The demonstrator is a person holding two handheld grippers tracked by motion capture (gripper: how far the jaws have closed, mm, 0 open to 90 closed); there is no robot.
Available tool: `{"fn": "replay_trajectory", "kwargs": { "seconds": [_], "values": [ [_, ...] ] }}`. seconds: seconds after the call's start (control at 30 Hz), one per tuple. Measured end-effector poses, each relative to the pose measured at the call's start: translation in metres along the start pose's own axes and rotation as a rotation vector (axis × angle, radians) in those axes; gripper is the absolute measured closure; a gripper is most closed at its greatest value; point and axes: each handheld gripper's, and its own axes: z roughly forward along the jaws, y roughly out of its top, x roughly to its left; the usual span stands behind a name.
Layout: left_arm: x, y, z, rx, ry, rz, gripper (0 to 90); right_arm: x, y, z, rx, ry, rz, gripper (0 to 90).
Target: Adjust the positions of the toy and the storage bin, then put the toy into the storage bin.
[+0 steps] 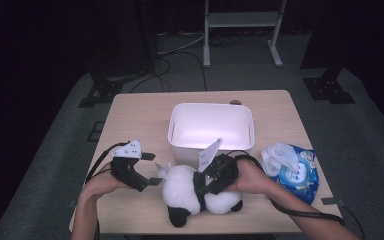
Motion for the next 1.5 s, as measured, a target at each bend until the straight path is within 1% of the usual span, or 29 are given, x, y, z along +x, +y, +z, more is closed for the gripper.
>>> {"fn": "replay_trajectory", "kwargs": {
  "seconds": [0.07,0.17,0.3,0.37,0.43,0.5,0.57,0.63,0.7,0.77,0.8,0.93,1.03,1.1,1.37,1.43,1.5],
  "values": [
    [0.001,-0.001,-0.001,-0.008,0.001,-0.008,9.5,0.0,0.001,-0.003,-0.002,0.008,0.005,51.6],
    [0.003,-0.003,-0.004,-0.008,0.009,-0.011,9.5,0.002,0.002,-0.009,0.007,0.0,-0.002,51.5],
    [0.006,-0.007,-0.008,-0.015,0.026,-0.025,9.5,0.003,0.003,-0.019,-0.003,-0.003,0.016,51.5],
    [0.007,-0.008,-0.009,-0.017,0.031,-0.033,9.5,0.002,0.003,-0.024,-0.016,-0.006,0.013,51.4],
    [0.008,-0.009,-0.011,-0.025,0.034,-0.042,9.5,0.003,0.004,-0.03,-0.021,-0.009,0.022,51.3],
    [0.009,-0.01,-0.012,-0.027,0.035,-0.043,9.5,0.004,0.006,-0.036,-0.028,-0.018,0.019,51.3],
    [0.009,-0.011,-0.012,-0.027,0.034,-0.041,9.5,0.005,0.008,-0.042,-0.032,-0.018,0.024,51.3],
    [0.009,-0.011,-0.013,-0.025,0.036,-0.04,9.5,0.004,0.01,-0.046,-0.036,-0.018,0.02,51.3],
    [0.01,-0.012,-0.013,-0.027,0.038,-0.045,9.5,0.004,0.011,-0.05,-0.038,-0.021,0.019,51.2],
    [0.01,-0.013,-0.014,-0.028,0.04,-0.053,9.5,0.004,0.014,-0.054,-0.038,-0.012,0.019,51.0],
    [0.011,-0.014,-0.014,-0.027,0.039,-0.051,9.5,0.004,0.015,-0.056,-0.037,-0.009,0.024,50.8],
    [0.012,-0.015,-0.015,-0.03,0.042,-0.056,9.5,0.004,0.019,-0.061,-0.036,-0.013,0.019,50.8],
    [0.012,-0.015,-0.017,-0.036,0.052,-0.067,9.5,0.004,0.021,-0.064,-0.032,-0.011,0.02,50.8],
    [0.012,-0.014,-0.019,-0.041,0.055,-0.06,9.5,0.004,0.023,-0.066,-0.03,-0.016,0.023,50.9],
    [0.012,-0.015,-0.02,-0.04,0.053,-0.061,9.5,0.005,0.028,-0.076,-0.035,-0.01,0.028,50.7],
    [0.012,-0.015,-0.019,-0.032,0.049,-0.055,9.5,0.006,0.03,-0.079,-0.036,-0.009,0.02,50.7],
    [0.012,-0.014,-0.019,-0.034,0.048,-0.055,9.5,0.007,0.032,-0.082,-0.034,-0.012,0.018,50.7]
  ]
}}
